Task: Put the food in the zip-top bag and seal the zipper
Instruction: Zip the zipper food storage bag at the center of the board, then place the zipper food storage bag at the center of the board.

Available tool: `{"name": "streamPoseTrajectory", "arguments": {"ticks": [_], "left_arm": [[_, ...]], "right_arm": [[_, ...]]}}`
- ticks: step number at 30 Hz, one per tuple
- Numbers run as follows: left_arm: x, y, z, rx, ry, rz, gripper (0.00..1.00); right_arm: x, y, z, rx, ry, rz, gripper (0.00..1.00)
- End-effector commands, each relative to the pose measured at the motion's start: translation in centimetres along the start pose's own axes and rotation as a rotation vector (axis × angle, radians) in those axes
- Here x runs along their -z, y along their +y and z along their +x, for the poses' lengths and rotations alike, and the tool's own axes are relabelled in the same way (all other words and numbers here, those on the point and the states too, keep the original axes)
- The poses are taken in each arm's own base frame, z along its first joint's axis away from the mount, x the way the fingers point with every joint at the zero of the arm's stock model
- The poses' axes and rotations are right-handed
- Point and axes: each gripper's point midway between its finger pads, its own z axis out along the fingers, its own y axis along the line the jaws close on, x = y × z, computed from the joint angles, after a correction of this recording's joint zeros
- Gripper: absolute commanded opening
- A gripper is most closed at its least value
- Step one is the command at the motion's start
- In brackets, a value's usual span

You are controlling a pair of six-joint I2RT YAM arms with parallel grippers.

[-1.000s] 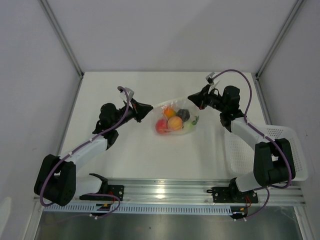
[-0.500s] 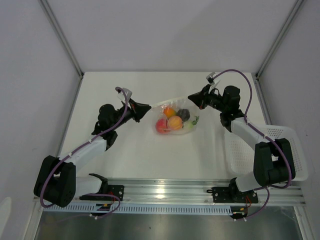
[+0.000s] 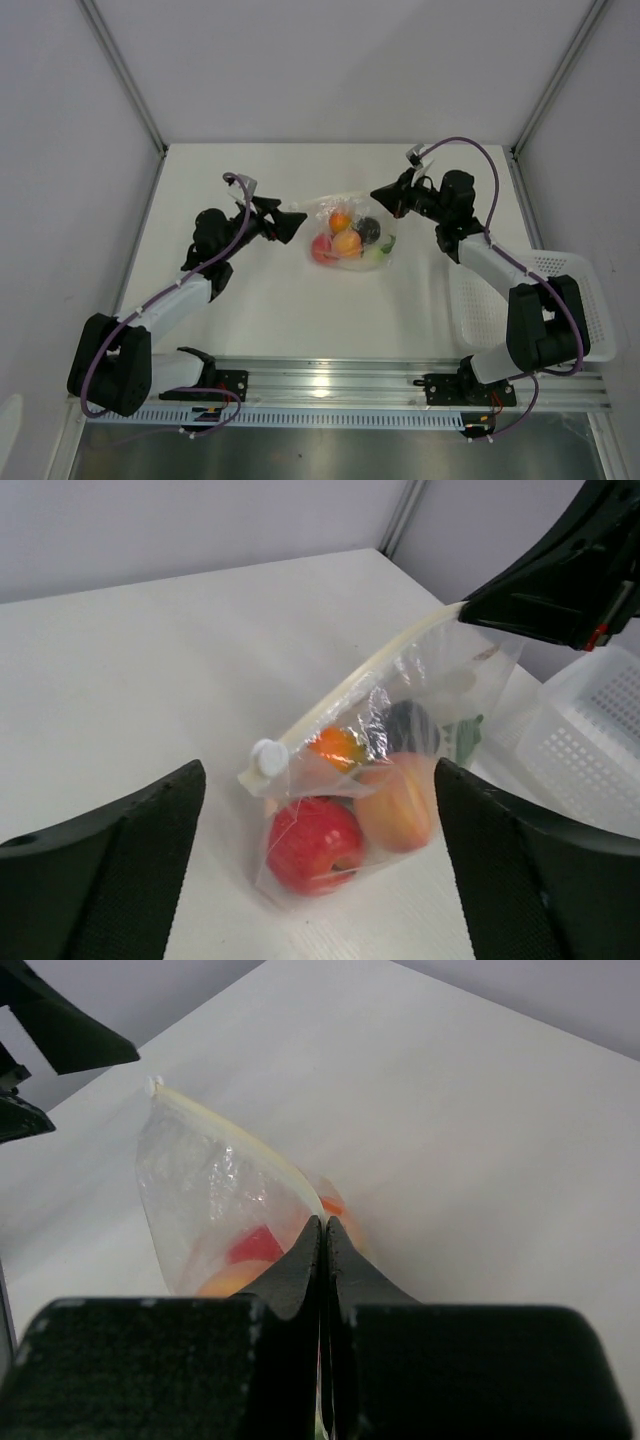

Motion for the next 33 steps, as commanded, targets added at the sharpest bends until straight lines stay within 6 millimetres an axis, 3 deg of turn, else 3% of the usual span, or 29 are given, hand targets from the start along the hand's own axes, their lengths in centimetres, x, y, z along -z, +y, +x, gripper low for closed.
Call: {"name": "streamPoseTrajectory", "arguments": {"ticks": [1, 7, 17, 22, 25, 33], "left_arm": [[0.3, 1.3, -1.9, 0.002, -0.063, -0.088, 0.99], [1.5, 4.1, -1.8, 0.038, -0.092, -0.265, 1.00], [2.0, 6.9, -0.8, 0.103, -0.059, -0.433, 0.99], [1.6, 6.7, -0.8, 0.104, -0.060, -0.413, 1.00], [1.5, 6.8, -0.4, 0.110, -0.047, -0.415, 1.00], [1.0, 6.5, -0.1, 0.114, -0.040, -0.386, 1.00]], "right_arm": [[-1.3, 1.7, -2.2, 0.067, -0.038, -0.059, 0.00], [-3.0, 2.3, -3.2, 0.012, -0.036, -0.057, 0.00], [-7.7, -2.6, -0.9, -0.268, -0.024, 0.105, 0.00], [-9.7, -6.0, 3.2, -0.462, 0.018, 0.207, 0.00], [-10.6, -7.1, 5.1, -0.513, 0.056, 0.240, 0.00], [-10.4, -10.3, 10.1, -0.628, 0.121, 0.458, 0.00]]}}
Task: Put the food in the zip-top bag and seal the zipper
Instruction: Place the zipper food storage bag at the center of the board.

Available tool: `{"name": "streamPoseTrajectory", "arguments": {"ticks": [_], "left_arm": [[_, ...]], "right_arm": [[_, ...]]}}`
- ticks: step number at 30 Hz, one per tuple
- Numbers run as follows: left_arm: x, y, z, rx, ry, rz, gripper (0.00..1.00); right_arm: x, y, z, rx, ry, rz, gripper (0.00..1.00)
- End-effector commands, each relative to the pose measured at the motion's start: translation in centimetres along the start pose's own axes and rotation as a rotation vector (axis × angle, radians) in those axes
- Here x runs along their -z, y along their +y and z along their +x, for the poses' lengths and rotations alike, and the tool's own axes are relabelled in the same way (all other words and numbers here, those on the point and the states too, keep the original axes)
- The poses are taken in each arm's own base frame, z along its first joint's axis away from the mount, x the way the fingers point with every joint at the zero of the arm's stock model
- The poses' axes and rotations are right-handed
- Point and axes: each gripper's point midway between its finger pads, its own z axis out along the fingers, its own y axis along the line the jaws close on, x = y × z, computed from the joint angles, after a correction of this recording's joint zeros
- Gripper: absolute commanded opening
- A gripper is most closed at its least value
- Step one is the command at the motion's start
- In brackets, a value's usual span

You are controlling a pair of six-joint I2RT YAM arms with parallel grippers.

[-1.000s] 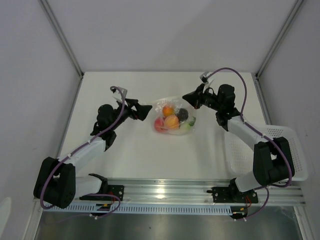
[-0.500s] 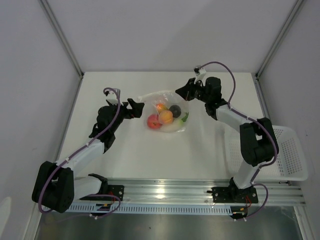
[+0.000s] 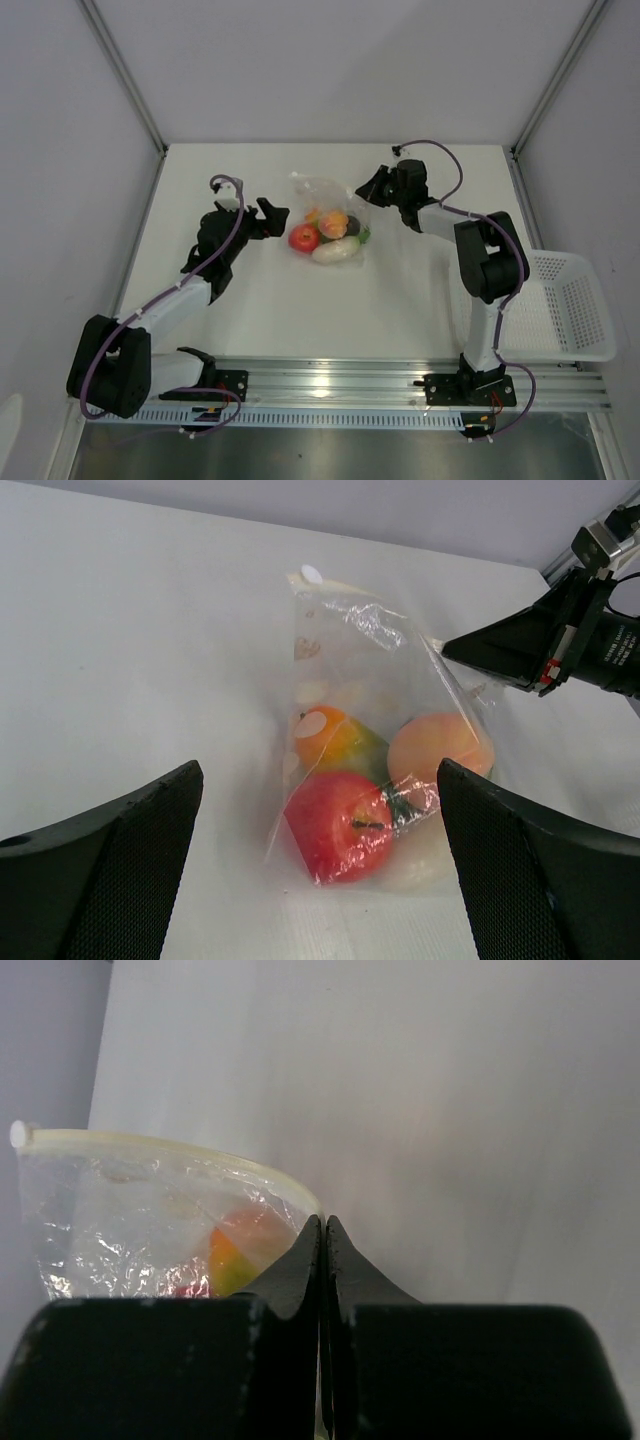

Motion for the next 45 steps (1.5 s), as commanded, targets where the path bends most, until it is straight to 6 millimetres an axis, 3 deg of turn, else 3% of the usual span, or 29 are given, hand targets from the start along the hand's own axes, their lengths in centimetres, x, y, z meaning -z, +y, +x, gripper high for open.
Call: {"name": "streamPoseTrajectory", "arguments": {"ticks": [1, 5, 9, 13, 17, 24, 25, 26, 30, 34, 35, 36, 39, 43, 44, 45], "left_arm": [[-0.7, -0.8, -2.0, 0.013, -0.047, 0.028, 0.99], [-0.9, -0.7, -1.8, 0.018, -0.039, 0.024, 0.99], [-1.1, -0.7, -1.7, 0.021, -0.038, 0.026, 0.99], [-1.2, -0.7, -1.6, 0.025, -0.037, 0.027, 0.99], [-1.3, -0.7, -1.4, 0.034, -0.036, 0.030, 0.99], [-1.4, -0.8, -1.2, 0.042, -0.033, 0.034, 0.99], [-1.4, -0.8, -1.1, 0.042, -0.030, 0.036, 1.00], [-1.4, -0.9, -1.2, 0.043, -0.034, 0.042, 1.00], [-1.3, -1.0, -1.2, 0.046, -0.037, 0.050, 0.99], [-0.7, -1.2, -1.7, 0.044, -0.059, 0.053, 0.99], [-0.5, -1.1, -1.7, 0.046, -0.061, 0.052, 1.00], [-0.3, -1.2, -1.8, 0.047, -0.070, 0.056, 0.99], [0.5, -1.5, -2.2, 0.059, -0.086, 0.064, 0.99], [1.8, -1.7, -2.8, 0.084, -0.113, 0.064, 0.99], [2.2, -1.6, -2.4, 0.103, -0.103, 0.059, 0.99], [3.0, -1.8, -2.6, 0.110, -0.118, 0.070, 1.00]], "right_arm": [[-1.1, -2.0, 0.0, -0.051, -0.028, 0.108, 0.00], [-0.8, -4.5, 0.3, -0.056, -0.054, 0.216, 0.00], [-0.4, -5.7, 0.8, -0.035, -0.051, 0.265, 0.00], [-0.1, -5.3, 1.0, -0.016, -0.055, 0.238, 0.01], [-0.4, -5.3, 1.7, -0.005, -0.047, 0.234, 0.08], [-0.5, -4.7, 2.2, -0.003, -0.034, 0.200, 0.28], [-0.5, -4.4, 2.0, 0.006, -0.040, 0.189, 0.33], [-0.4, -4.4, 2.0, 0.018, -0.040, 0.191, 0.46], [0.1, -3.9, 1.4, 0.059, -0.059, 0.197, 0.62], [1.7, -2.0, -0.5, 0.119, -0.113, 0.184, 0.81], [2.0, -1.6, -0.8, 0.132, -0.127, 0.189, 0.94], [2.5, -1.6, -0.7, 0.149, -0.123, 0.200, 0.99], [4.3, 0.2, -2.0, 0.177, -0.159, 0.200, 0.99], [7.1, 2.3, -1.6, 0.194, -0.160, 0.187, 0.99], [7.8, 1.8, -0.5, 0.198, -0.145, 0.210, 0.99], [9.1, 3.0, -0.4, 0.214, -0.161, 0.217, 0.99]]}}
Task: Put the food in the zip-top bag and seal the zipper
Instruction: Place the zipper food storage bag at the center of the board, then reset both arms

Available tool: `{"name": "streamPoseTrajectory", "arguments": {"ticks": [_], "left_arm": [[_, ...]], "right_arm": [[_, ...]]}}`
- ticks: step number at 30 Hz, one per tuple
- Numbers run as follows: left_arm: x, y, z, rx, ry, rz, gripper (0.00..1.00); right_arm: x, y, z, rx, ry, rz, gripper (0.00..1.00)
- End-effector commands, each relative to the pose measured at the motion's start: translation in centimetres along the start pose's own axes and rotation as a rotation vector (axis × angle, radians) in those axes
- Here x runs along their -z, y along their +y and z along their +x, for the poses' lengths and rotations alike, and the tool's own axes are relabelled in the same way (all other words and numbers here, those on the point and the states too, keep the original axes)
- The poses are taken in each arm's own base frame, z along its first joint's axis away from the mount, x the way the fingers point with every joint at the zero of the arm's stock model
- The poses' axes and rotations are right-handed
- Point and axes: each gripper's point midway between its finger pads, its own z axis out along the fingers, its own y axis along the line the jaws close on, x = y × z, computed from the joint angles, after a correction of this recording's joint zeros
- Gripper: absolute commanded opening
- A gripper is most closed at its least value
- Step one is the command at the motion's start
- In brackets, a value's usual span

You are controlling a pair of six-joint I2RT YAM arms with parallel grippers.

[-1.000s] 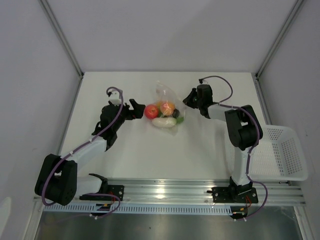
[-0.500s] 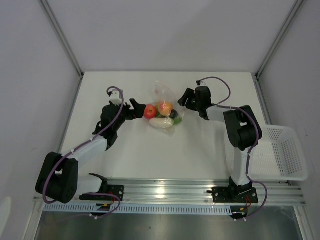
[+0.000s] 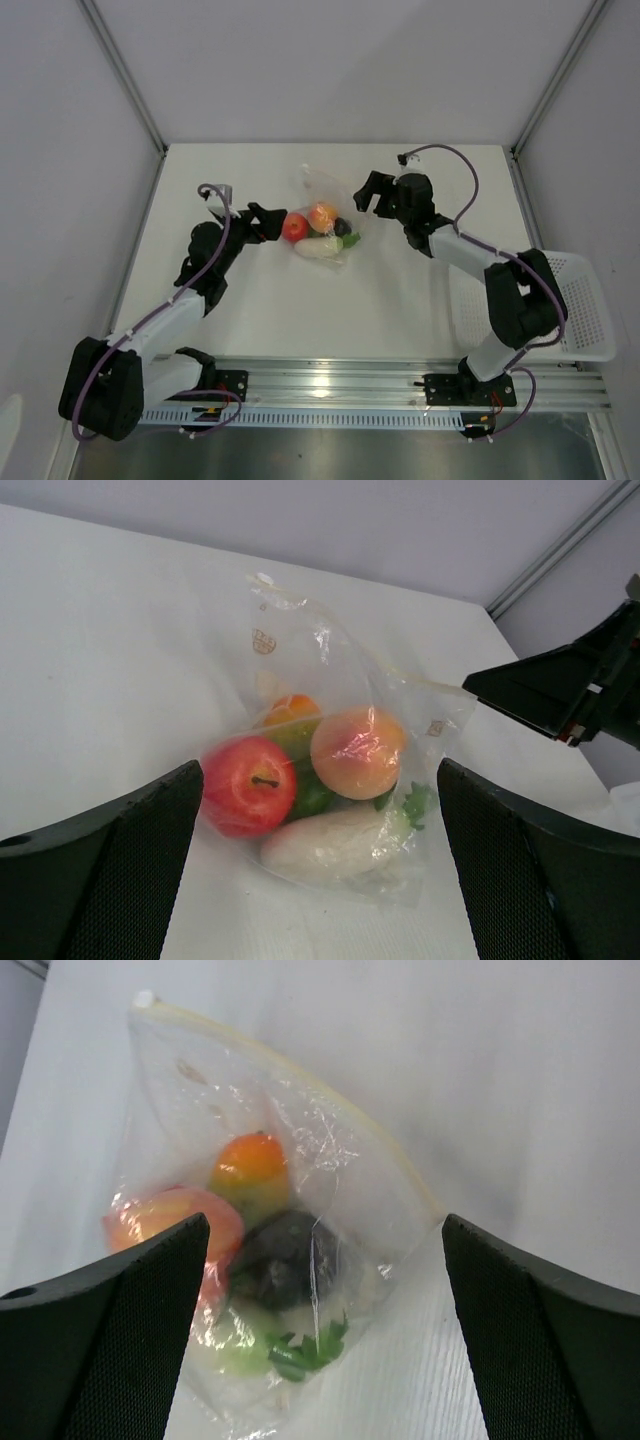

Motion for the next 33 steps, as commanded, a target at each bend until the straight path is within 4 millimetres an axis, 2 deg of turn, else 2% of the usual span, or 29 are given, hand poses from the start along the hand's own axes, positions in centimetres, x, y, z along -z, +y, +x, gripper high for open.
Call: {"name": "streamPoseTrajectory", "arguments": {"ticks": [1, 2, 3, 4, 5, 6, 7, 8, 9, 10, 11, 13, 14, 15, 16, 17, 18, 19, 21, 22, 23, 24, 26, 27, 28, 30, 33], "left_arm": [[2.0, -0.6, -0.9, 0.054, -0.056, 0.022, 0.99], [2.4, -0.8, -0.9, 0.077, -0.061, 0.029, 1.00], [2.9, -1.0, -0.8, 0.090, -0.061, 0.041, 1.00], [4.0, -0.9, -0.1, 0.107, -0.060, 0.049, 0.99], [4.6, -1.2, 0.0, 0.136, -0.062, 0.061, 1.00], [5.1, -1.5, 0.2, 0.150, -0.059, 0.076, 0.99], [6.5, -1.4, 1.2, 0.169, -0.061, 0.089, 1.00], [7.0, -1.6, 1.3, 0.198, -0.067, 0.104, 1.00], [7.7, -1.4, 2.3, 0.210, -0.051, 0.104, 1.00], [8.7, -2.1, 1.2, 0.226, -0.094, 0.137, 0.99], [9.3, -1.5, 2.6, 0.249, -0.073, 0.121, 1.00], [10.7, -2.5, 1.9, 0.295, -0.113, 0.175, 0.99], [11.2, -2.0, 3.7, 0.319, -0.090, 0.178, 1.00], [11.6, -2.3, 3.6, 0.332, -0.104, 0.204, 1.00], [12.1, -2.7, 3.8, 0.358, -0.102, 0.230, 0.99], [12.8, -3.2, 3.2, 0.363, -0.139, 0.268, 1.00], [12.9, -2.7, 4.6, 0.371, -0.122, 0.260, 0.99], [13.0, -2.2, 5.7, 0.379, -0.090, 0.243, 0.99], [13.7, -2.9, 5.1, 0.368, -0.119, 0.287, 0.99], [13.9, -2.9, 5.4, 0.377, -0.108, 0.290, 0.99], [14.1, -3.1, 5.9, 0.383, -0.093, 0.307, 0.99], [14.4, -3.4, 5.9, 0.382, -0.104, 0.332, 0.99], [14.7, -3.7, 6.6, 0.414, -0.077, 0.357, 1.00], [14.6, -3.5, 7.4, 0.425, -0.069, 0.366, 0.99], [14.7, -3.6, 7.6, 0.455, -0.061, 0.377, 1.00], [14.8, -3.8, 8.3, 0.481, -0.042, 0.404, 1.00], [15.0, -4.3, 8.4, 0.504, -0.029, 0.429, 1.00]], "right_arm": [[4.1, 1.4, -0.4, 0.063, -0.044, 0.038, 0.99], [5.0, 1.6, 0.0, 0.065, -0.043, 0.040, 0.99], [6.1, 0.9, 1.8, 0.070, -0.008, 0.065, 0.99], [7.8, 1.8, 1.2, 0.069, -0.039, 0.063, 0.99], [8.8, 2.0, 1.5, 0.058, -0.042, 0.072, 1.00], [9.9, 1.1, 3.2, 0.066, -0.003, 0.101, 0.99], [11.6, 2.3, 2.8, 0.063, -0.030, 0.071, 0.99], [12.5, 1.9, 2.9, 0.048, -0.044, 0.091, 1.00], [14.1, 1.4, 3.5, 0.044, -0.038, 0.101, 0.99], [14.9, 1.3, 4.2, 0.045, -0.026, 0.101, 1.00], [15.6, 0.9, 4.6, 0.040, -0.018, 0.112, 0.99], [17.6, 0.1, 6.2, 0.017, -0.001, 0.115, 0.99], [18.2, -0.4, 6.9, 0.002, 0.001, 0.128, 0.99], [18.7, -0.5, 7.5, -0.039, -0.002, 0.118, 0.99], [19.1, -1.6, 9.5, -0.048, 0.021, 0.126, 1.00], [20.0, -1.1, 9.6, -0.066, -0.009, 0.083, 0.99], [20.3, -1.1, 9.8, -0.101, -0.030, 0.070, 0.99], [20.5, -2.3, 11.7, -0.099, -0.015, 0.081, 0.99], [21.7, -1.3, 11.9, -0.122, -0.060, 0.014, 0.99], [21.9, -1.9, 12.0, -0.138, -0.084, 0.031, 0.99], [22.2, -2.7, 13.1, -0.130, -0.078, 0.047, 1.00], [22.9, -2.0, 13.0, -0.144, -0.103, 0.009, 0.99], [23.3, -3.0, 13.1, -0.169, -0.138, 0.036, 0.99], [24.0, -2.4, 12.5, -0.189, -0.167, -0.003, 0.99], [24.2, -2.6, 12.2, -0.201, -0.192, 0.002, 0.99], [24.7, -3.0, 12.3, -0.226, -0.215, -0.004, 0.99], [24.9, -2.9, 12.9, -0.235, -0.214, -0.024, 1.00]]}}
